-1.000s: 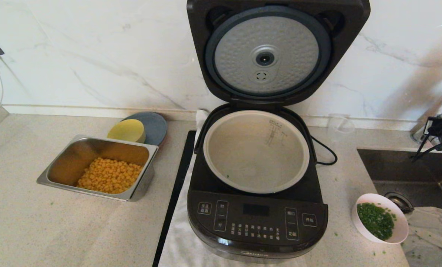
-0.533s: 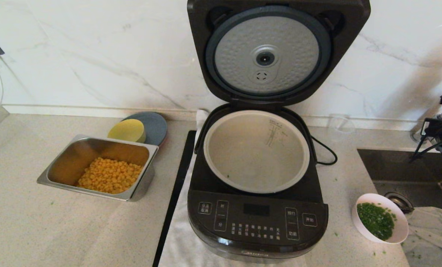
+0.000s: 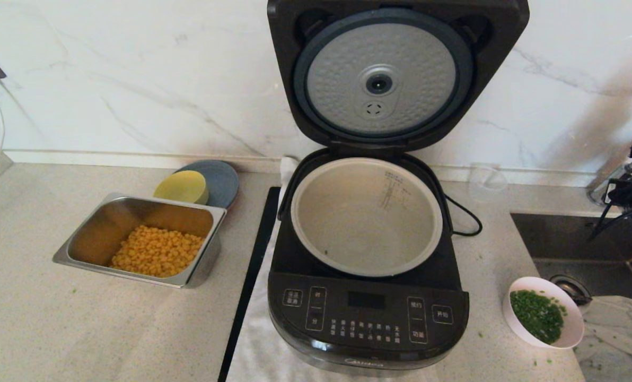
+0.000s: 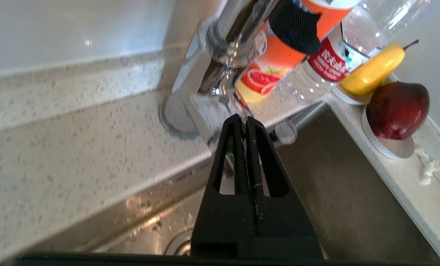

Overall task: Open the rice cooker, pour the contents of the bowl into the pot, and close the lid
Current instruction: Turn on the tap

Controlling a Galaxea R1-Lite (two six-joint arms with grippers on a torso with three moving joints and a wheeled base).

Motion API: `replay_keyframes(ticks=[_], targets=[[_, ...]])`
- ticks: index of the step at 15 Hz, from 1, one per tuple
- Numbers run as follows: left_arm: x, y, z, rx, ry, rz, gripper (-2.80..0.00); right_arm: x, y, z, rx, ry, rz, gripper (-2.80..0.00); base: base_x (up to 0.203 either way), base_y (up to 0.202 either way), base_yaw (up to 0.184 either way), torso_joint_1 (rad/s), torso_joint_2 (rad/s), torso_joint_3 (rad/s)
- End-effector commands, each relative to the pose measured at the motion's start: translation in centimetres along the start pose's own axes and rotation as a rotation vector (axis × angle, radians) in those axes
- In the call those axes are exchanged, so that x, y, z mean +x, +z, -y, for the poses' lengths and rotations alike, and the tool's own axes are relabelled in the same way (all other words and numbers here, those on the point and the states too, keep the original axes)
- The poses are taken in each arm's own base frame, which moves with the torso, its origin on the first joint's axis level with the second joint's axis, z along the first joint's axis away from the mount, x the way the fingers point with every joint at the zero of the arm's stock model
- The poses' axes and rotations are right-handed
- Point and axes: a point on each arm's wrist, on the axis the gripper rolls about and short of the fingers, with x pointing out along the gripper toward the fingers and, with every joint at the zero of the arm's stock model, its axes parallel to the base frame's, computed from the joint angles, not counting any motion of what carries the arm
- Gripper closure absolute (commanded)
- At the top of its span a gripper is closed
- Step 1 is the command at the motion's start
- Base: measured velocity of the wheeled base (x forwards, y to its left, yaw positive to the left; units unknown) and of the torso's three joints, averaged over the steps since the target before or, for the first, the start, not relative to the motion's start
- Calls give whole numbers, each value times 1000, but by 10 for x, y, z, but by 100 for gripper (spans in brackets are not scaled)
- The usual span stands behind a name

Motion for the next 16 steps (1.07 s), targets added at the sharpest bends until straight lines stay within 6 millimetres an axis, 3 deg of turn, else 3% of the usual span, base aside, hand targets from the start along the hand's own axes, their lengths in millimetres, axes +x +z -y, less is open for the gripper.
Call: replay_keyframes(ticks=[1,7,16], targets=[[0,-2,0,-1,0,-7,0,-9,6,4,0,-3,5,0,0,0,0,0,0,0],[0,-2,0,-1,0,-7,0,-20,0,9,-17,2,-38,0,0,0,0,0,0,0],[0,-2,0,-1,0,-7,0,-16,25,8,55,3,49,0,0,0,0,0,0,0]])
